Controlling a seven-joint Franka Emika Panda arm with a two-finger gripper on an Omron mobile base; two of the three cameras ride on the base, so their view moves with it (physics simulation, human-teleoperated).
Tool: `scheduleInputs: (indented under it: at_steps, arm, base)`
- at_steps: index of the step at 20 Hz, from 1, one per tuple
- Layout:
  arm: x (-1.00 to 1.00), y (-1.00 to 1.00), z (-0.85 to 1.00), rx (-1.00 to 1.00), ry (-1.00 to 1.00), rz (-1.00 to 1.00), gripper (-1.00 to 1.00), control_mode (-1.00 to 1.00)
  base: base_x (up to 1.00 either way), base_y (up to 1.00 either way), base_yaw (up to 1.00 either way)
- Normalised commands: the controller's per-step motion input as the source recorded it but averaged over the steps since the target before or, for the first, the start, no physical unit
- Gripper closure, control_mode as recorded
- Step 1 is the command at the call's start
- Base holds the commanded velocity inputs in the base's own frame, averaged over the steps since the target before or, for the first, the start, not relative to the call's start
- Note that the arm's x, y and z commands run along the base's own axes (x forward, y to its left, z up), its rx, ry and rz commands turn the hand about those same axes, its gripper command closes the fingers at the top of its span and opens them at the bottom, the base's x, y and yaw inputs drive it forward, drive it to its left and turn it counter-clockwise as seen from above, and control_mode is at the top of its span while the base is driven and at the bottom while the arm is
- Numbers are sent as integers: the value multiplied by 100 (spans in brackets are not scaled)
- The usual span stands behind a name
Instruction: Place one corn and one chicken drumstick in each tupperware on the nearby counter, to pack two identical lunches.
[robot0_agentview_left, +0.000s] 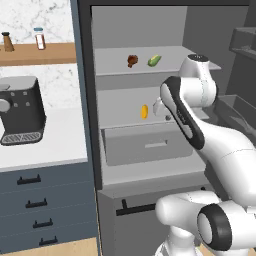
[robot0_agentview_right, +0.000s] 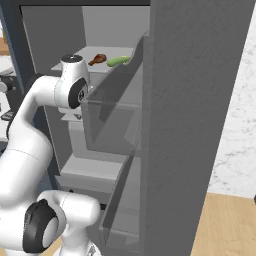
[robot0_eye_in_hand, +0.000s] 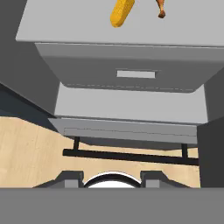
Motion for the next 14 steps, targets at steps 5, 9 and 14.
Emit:
scheduleInputs:
  at_steps: [5, 9, 14]
  arm:
    - [0, 0, -12, 0, -5, 0, -100, -100]
    - [14, 3, -39, -2, -16, -7, -100, -100]
    - [26, 11, -24, -1, -11, -9, -100, -100]
  base:
    - [0, 0, 0]
    - [0, 0, 0]
    - [0, 0, 0]
